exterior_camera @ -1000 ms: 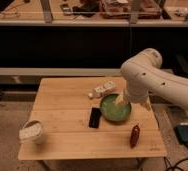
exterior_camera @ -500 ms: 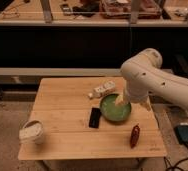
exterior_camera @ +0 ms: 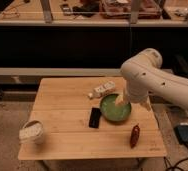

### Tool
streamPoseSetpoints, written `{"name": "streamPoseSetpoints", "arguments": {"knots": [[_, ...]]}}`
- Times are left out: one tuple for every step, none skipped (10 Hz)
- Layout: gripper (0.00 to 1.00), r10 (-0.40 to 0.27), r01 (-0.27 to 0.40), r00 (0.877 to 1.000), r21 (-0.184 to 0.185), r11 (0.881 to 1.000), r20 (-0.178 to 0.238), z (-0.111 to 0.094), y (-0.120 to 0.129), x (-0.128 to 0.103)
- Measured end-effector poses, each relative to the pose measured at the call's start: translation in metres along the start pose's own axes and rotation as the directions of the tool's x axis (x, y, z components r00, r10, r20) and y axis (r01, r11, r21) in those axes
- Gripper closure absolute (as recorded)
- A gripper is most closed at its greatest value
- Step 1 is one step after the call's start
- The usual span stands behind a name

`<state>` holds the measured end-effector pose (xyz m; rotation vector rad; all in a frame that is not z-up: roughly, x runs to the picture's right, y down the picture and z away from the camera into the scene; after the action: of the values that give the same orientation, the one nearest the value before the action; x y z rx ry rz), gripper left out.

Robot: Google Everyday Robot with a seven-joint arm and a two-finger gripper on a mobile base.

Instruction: Move the arm in a circular motion

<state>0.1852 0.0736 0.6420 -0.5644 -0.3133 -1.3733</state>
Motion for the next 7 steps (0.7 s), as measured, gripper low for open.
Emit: {"name": "streamPoseSetpoints", "arguments": {"knots": [[0.2, 0.0, 0.0, 1.0, 0.0, 1.0, 0.0, 0.0, 0.0, 0.0], [0.2, 0.0, 0.0, 1.0, 0.0, 1.0, 0.0, 0.0, 0.0, 0.0], [0.2, 0.001, -0.001, 1.0, 0.0, 1.0, 0.0, 0.0, 0.0, 0.0], [0.2, 0.001, -0.001, 1.0, -0.001, 1.0, -0.003, -0.001, 0.001, -0.001], [0.2, -0.006, 0.006, 1.0, 0.001, 1.0, -0.012, -0.003, 0.0, -0.005], [0.2, -0.025, 0.025, 0.999, 0.004, 1.0, -0.022, -0.006, -0.003, -0.019], [0.2, -0.06, 0.061, 0.998, 0.026, 0.998, -0.024, -0.014, -0.015, -0.049]]}}
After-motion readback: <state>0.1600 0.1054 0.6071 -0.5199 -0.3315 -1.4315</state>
